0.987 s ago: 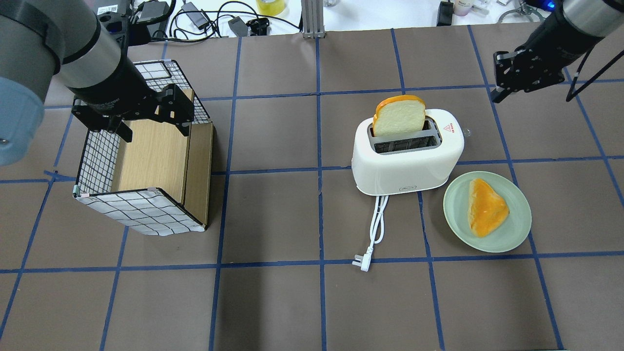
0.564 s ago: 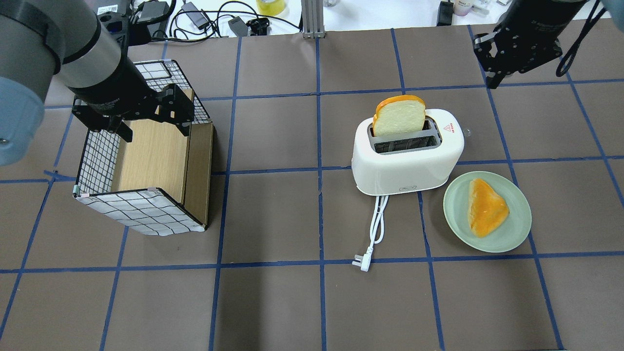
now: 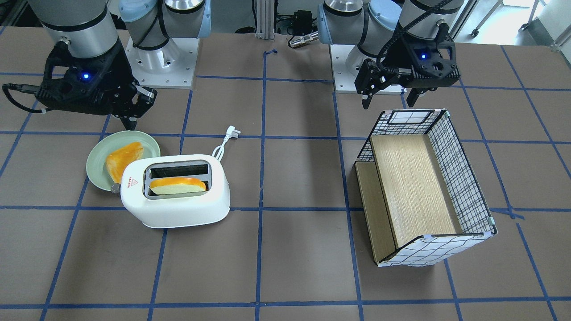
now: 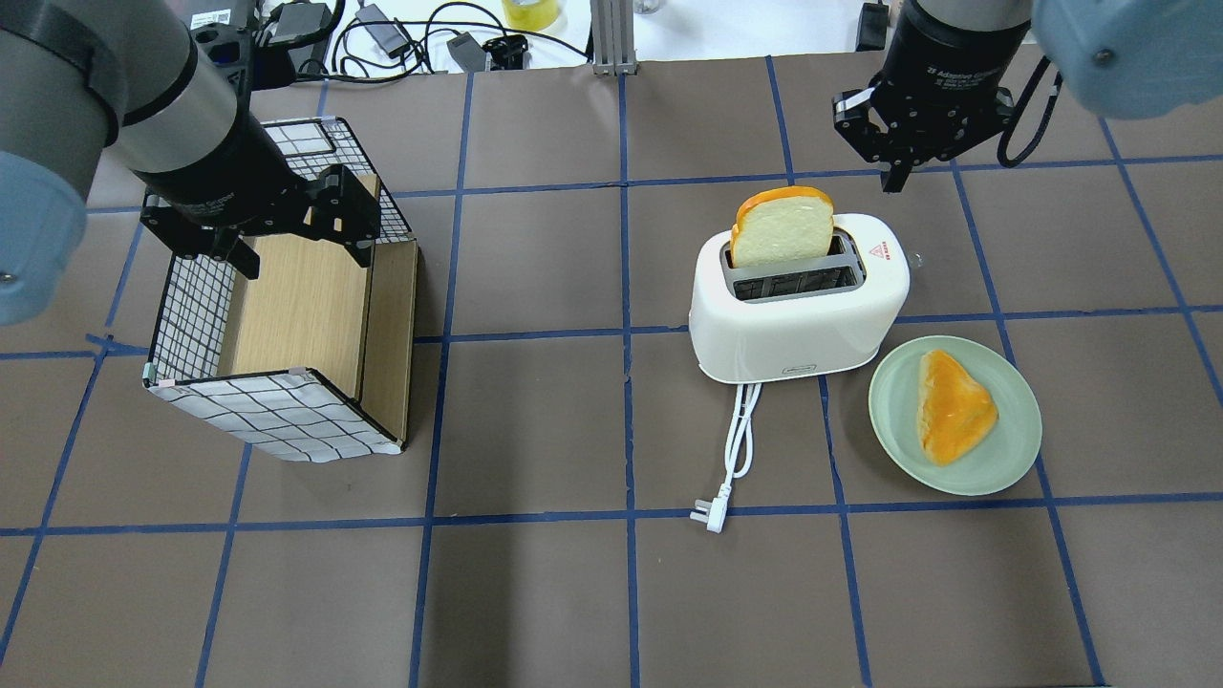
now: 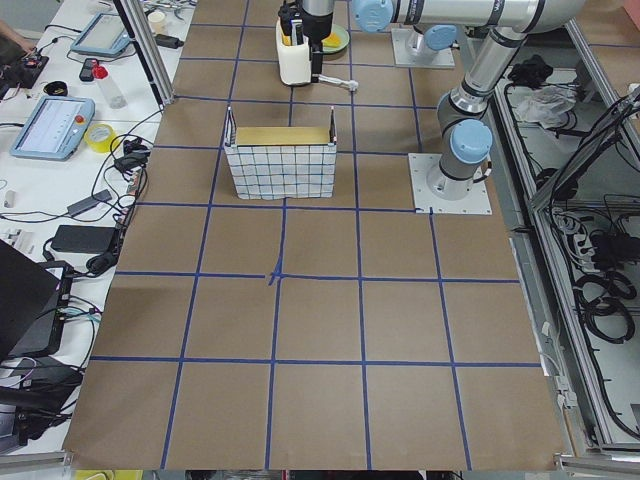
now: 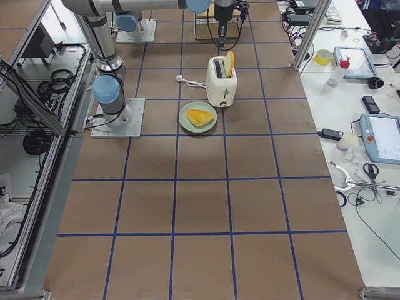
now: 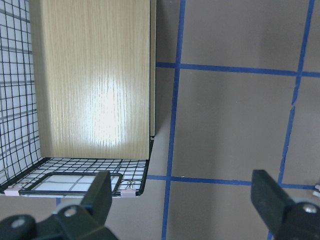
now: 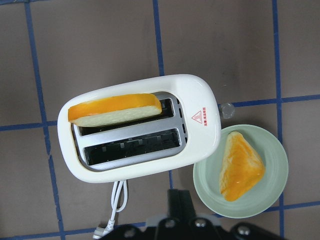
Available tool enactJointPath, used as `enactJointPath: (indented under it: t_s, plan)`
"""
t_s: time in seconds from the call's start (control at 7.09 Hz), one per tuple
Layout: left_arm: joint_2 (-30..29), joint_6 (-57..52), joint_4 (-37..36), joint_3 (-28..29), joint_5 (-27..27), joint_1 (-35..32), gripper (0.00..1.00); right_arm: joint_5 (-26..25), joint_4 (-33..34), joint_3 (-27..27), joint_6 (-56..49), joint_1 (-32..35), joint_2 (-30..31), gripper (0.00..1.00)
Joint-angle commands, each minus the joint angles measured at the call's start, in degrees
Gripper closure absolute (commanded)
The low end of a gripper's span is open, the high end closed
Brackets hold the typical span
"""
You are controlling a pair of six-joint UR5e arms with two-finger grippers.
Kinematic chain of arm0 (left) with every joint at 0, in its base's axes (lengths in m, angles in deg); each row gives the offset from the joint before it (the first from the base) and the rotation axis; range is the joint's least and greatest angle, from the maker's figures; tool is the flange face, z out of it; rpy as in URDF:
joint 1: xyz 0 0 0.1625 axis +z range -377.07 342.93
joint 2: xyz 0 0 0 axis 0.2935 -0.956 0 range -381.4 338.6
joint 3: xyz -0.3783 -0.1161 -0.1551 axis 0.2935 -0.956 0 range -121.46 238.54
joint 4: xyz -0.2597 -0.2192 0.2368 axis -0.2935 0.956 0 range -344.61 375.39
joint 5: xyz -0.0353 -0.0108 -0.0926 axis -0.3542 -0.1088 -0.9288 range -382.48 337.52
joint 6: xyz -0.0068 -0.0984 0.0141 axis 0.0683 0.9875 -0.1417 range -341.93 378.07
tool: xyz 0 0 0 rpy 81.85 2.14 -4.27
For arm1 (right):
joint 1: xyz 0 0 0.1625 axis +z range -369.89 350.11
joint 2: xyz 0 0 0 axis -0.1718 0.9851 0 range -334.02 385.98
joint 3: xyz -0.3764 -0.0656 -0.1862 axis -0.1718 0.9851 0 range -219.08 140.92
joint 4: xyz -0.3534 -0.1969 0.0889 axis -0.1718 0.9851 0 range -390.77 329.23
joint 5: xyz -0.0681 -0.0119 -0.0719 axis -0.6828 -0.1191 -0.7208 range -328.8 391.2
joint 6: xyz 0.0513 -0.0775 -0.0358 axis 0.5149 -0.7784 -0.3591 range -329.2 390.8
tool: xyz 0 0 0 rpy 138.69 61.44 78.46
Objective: Press toaster with right arm
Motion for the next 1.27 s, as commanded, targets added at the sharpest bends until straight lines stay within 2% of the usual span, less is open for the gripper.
enactJointPath:
  t_s: [0.0, 0.14, 0.28, 1.13]
  plan:
    - [0.0, 0.0, 0.0, 0.0, 0.07, 0.0, 0.0, 1.29, 0.29, -0.13, -0.1, 0.45, 0.45, 0.95]
    - [0.0, 0.0, 0.0, 0.0, 0.07, 0.0, 0.0, 1.2, 1.86, -0.13, -0.98, 0.45, 0.36, 0.07]
    - [0.0, 0.0, 0.0, 0.0, -0.02, 0.0, 0.0, 1.2, 3.09, -0.13, -1.16, 0.45, 0.27, 0.0]
    - [0.0, 0.0, 0.0, 0.0, -0.02, 0.0, 0.0, 0.59, 3.11, -0.22, -1.25, 0.45, 0.27, 0.0]
